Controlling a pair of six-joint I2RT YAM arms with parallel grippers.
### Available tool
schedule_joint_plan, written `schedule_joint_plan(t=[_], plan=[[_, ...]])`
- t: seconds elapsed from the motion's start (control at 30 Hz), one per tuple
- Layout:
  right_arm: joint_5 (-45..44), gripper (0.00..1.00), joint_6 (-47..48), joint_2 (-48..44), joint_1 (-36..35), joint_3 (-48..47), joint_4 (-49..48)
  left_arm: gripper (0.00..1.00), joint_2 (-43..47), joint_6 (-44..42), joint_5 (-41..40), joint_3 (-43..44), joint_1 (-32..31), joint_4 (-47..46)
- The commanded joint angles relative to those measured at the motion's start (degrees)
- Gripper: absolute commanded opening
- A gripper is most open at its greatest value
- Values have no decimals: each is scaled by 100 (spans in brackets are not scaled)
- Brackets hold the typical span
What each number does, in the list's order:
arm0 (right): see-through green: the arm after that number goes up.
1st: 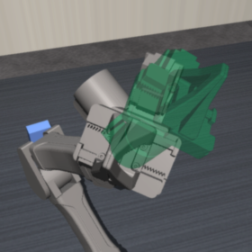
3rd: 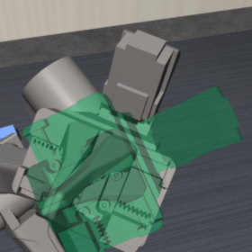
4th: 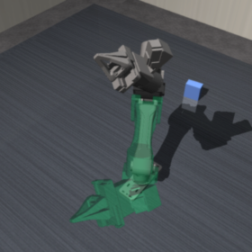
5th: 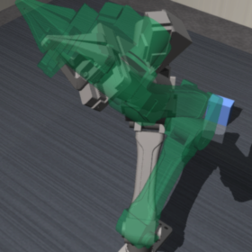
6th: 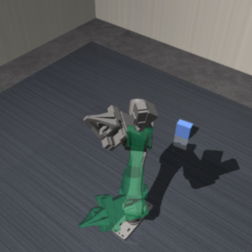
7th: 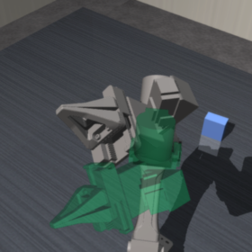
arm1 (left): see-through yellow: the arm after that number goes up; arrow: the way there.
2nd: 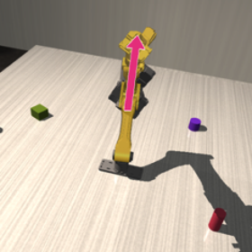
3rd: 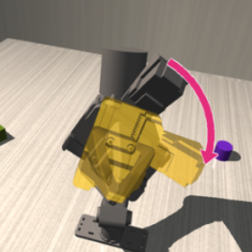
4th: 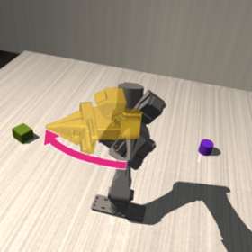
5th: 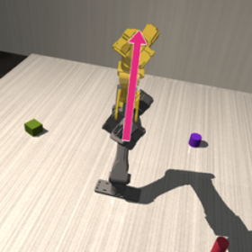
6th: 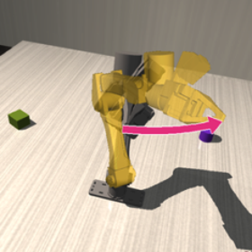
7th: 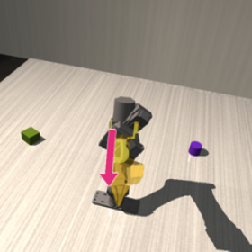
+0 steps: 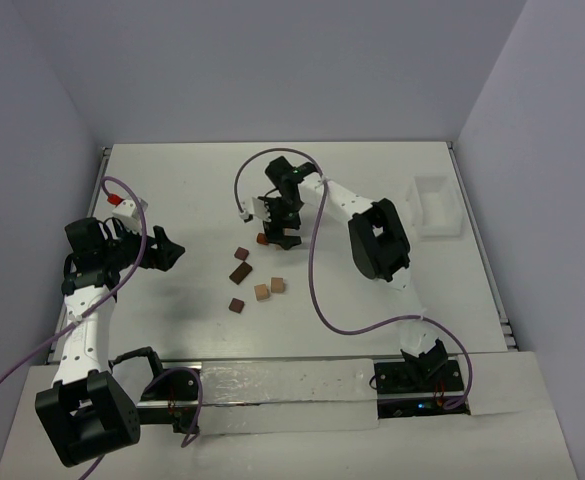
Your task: Build the wood block tower
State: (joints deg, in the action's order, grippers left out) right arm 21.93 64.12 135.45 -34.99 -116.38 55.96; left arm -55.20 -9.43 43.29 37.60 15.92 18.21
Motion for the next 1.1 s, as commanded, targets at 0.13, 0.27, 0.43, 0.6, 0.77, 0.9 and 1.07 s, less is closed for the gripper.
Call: schedule_joint_plan(t=[0.13, 0.27, 0.43, 0.6, 0.77, 0.9, 1.07], plan=[[-85, 100, -53, 70, -97, -256, 37, 99, 9, -14, 22, 44, 51, -222], [-119, 100, -105, 91, -109, -293, 29, 99, 4, -6, 22, 36, 51, -226], [-182, 100, -154, 144, -133, -346, 33, 99, 0, -4, 29, 43, 44, -222], [-182, 100, -193, 166, -164, -370, 42, 99, -10, -6, 18, 38, 43, -231], [-163, 100, -212, 181, -212, -363, 56, 99, -21, -15, 1, 36, 48, -218], [-163, 100, -233, 201, -218, -378, 56, 99, -26, -6, 4, 54, 51, -231], [-201, 100, -279, 213, -224, -391, 18, 99, -32, 11, 4, 45, 43, -228]])
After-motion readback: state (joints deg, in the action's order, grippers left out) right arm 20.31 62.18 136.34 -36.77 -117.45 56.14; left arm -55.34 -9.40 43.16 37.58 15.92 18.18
